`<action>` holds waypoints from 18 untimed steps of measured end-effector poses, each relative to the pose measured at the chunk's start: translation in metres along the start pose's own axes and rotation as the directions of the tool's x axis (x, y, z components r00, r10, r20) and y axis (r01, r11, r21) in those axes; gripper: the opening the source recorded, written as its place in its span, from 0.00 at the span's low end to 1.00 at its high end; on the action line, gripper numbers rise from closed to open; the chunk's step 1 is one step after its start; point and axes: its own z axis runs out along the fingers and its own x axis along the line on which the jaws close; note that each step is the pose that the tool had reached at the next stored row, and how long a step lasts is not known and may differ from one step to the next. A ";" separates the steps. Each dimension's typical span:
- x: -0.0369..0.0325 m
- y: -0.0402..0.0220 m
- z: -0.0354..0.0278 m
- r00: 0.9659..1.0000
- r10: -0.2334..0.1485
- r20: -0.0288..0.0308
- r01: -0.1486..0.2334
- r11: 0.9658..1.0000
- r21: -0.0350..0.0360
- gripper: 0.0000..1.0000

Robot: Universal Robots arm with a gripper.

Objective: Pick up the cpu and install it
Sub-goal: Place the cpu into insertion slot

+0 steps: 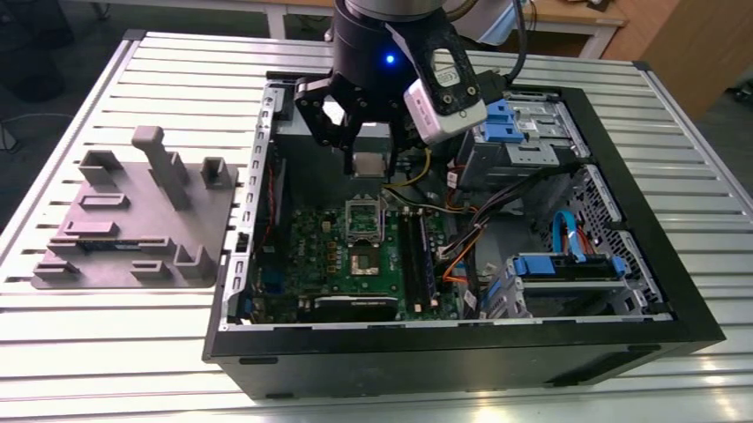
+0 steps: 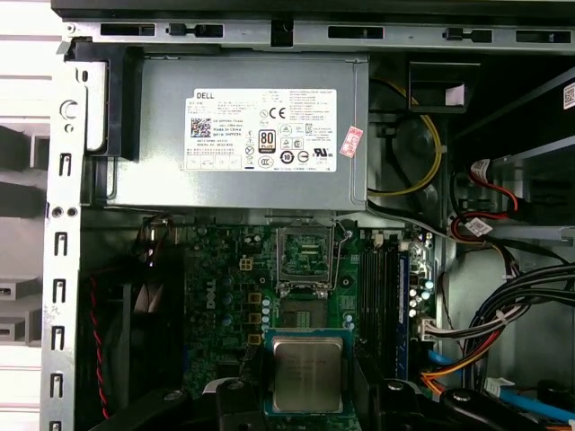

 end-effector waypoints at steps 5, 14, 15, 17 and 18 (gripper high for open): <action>0.0000 -0.0006 0.0006 1.000 0.000 0.000 0.000 1.000 0.000 0.47; -0.0021 -0.0065 0.0122 1.000 0.001 0.000 -0.001 1.000 0.000 0.47; -0.0023 -0.0065 0.0140 1.000 0.001 0.000 -0.001 1.000 0.000 0.47; -0.0024 -0.0064 0.0178 1.000 0.002 0.000 -0.002 1.000 0.000 0.47; -0.0026 -0.0062 0.0196 1.000 0.002 0.000 -0.002 1.000 0.000 0.47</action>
